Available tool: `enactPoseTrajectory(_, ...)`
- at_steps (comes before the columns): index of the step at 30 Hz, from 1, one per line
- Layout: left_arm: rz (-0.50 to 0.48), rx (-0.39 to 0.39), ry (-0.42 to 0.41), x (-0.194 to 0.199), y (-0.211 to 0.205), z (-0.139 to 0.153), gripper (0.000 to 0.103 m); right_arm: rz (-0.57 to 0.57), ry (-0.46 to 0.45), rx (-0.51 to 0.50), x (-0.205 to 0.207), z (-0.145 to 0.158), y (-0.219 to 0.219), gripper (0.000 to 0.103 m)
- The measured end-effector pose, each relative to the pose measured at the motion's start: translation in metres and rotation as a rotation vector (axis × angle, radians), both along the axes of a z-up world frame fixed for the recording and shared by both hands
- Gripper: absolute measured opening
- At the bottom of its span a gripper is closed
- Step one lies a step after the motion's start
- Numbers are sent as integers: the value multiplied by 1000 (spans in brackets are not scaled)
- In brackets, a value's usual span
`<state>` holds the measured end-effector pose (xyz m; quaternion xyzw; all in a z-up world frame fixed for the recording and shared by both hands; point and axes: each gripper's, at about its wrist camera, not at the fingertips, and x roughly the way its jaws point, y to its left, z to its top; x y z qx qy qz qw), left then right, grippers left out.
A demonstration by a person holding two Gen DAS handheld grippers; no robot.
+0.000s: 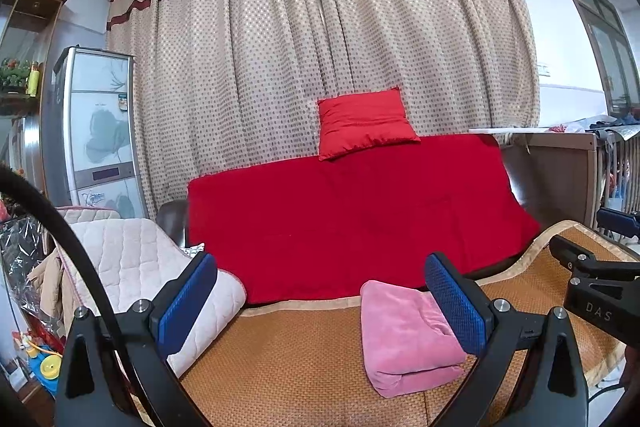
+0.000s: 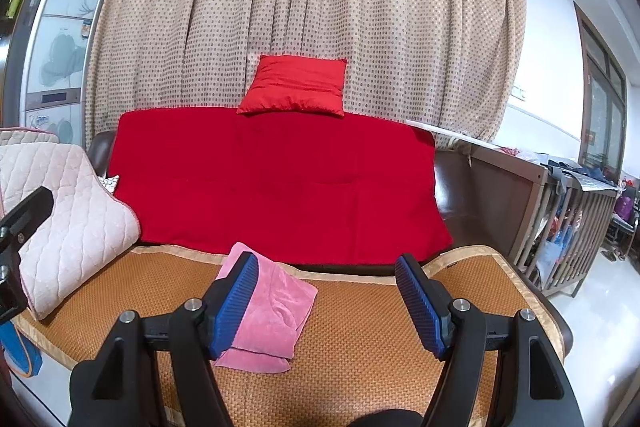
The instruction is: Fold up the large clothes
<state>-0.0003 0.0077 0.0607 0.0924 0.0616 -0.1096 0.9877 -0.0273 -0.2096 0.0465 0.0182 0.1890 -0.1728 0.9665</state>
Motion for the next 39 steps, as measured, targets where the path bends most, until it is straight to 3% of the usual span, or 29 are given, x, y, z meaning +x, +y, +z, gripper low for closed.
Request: enactPoseTrajectory(39, -4, -11, 20, 4, 10, -6, 103, 15, 2, -12, 2, 3, 13, 75)
